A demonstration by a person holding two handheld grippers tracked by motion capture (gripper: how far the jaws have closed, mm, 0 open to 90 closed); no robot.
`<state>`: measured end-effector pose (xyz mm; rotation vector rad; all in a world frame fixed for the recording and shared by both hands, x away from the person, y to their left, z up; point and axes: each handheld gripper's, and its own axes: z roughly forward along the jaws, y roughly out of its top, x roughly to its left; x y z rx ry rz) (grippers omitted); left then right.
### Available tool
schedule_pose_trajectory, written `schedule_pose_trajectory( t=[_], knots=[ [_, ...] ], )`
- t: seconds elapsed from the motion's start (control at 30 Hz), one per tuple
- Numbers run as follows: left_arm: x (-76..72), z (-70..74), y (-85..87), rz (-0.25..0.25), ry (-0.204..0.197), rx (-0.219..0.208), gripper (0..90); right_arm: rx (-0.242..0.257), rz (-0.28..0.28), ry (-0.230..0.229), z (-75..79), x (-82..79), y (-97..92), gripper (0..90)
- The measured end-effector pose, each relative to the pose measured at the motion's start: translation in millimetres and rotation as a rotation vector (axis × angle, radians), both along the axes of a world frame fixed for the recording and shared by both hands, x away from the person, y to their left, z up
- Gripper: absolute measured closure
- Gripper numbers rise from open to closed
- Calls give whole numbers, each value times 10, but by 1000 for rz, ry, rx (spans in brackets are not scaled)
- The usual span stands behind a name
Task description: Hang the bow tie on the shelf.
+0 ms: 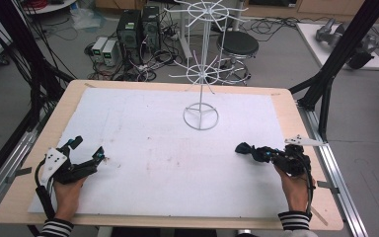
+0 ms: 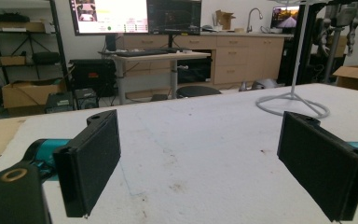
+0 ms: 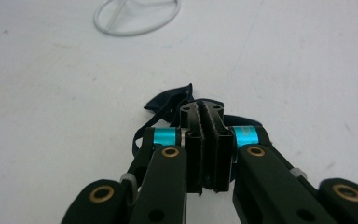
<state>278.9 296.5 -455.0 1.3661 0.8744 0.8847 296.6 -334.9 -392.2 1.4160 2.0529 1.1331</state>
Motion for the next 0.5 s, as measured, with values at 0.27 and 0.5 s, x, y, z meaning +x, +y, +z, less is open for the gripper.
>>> schedule_pose_trajectory(
  t=[0.27,0.5],
  knots=[
    [0,0,0,0,0,0,136,10,21,-103,68,-57,48,872],
    [0,0,0,0,0,0,136,26,54,-207,148,-104,148,871]
  ],
)
